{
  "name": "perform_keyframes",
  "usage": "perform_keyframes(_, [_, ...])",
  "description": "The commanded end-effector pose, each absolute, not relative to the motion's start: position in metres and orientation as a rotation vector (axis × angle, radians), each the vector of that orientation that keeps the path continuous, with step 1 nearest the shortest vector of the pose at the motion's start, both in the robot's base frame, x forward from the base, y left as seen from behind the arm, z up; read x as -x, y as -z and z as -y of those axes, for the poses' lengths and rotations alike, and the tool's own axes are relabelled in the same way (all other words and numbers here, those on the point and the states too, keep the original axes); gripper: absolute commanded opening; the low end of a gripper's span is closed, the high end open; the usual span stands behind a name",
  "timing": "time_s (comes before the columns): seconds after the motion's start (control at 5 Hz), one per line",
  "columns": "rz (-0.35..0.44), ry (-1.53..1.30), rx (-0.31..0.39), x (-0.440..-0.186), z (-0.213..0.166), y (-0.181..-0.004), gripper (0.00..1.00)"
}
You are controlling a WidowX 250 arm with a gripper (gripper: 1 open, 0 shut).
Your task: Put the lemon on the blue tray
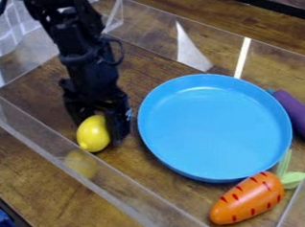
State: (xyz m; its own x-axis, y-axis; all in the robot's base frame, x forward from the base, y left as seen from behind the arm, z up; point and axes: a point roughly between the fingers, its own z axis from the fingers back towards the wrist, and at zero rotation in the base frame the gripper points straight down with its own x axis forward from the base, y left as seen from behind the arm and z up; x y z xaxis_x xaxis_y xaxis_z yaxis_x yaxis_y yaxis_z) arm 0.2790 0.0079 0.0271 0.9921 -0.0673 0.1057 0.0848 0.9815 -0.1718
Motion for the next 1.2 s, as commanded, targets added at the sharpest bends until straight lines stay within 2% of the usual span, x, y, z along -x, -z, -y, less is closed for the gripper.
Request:
perform_keyframes(0.0, [0.16,0.083,0.157,-0.278,-0.006,-0.046,1.0])
perform_keyframes(0.4, [0.177,0.155,0.153,-0.283,0.003,-0.061,1.0])
perform_keyframes(1.0, [0.183,0.106,0.129,-0.296,0.009,-0.067,1.0])
